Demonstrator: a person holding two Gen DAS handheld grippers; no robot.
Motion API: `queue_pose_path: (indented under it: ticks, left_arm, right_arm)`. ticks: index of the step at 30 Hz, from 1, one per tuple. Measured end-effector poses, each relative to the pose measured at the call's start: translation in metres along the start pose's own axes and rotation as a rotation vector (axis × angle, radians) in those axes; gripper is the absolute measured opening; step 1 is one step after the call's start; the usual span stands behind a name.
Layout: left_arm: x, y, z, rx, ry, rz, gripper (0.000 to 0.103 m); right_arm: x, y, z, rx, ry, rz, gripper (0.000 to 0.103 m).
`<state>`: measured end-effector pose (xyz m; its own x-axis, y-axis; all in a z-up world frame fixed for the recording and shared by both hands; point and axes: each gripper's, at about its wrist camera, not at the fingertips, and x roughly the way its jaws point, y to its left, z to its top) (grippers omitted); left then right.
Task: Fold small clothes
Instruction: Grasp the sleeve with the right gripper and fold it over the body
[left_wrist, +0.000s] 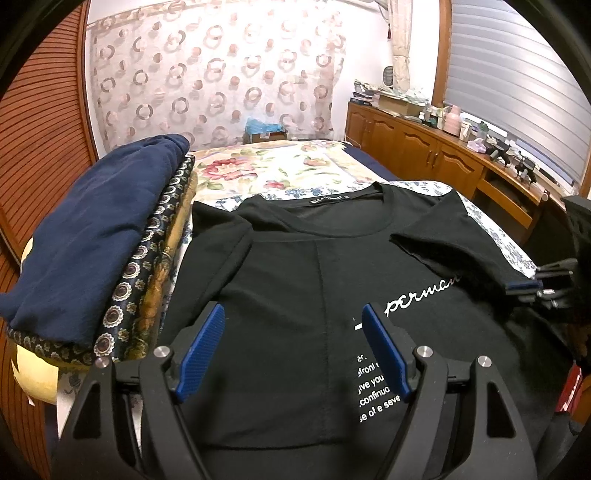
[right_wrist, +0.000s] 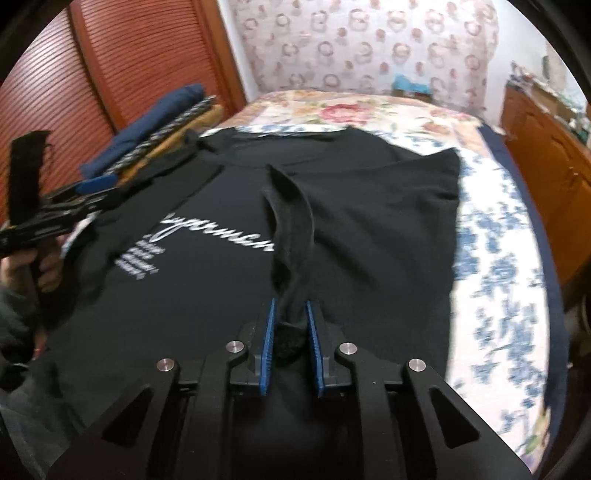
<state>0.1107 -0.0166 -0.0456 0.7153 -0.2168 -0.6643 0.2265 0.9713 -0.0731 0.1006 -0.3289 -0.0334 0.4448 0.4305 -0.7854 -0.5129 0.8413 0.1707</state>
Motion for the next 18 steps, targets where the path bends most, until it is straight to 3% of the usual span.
queue_pose_path:
  ticks: [8,15,18]
  left_arm:
    - [0.0,0.006,0.007,-0.001,-0.009,0.021,0.077]
    - [0.001,0.022,0.032,0.045,-0.032,0.059,0.076]
    - [0.01,0.028,0.047,0.064,-0.01,0.077,0.068]
  right_arm:
    - [-0.003,0.021,0.003,-0.028,-0.007,0.06,0.02]
    - [0.002,0.001,0.025,-0.052,-0.037,-0.055,0.027]
    - [0.014,-0.018,0.038,-0.059,-0.033,-0.121,0.029]
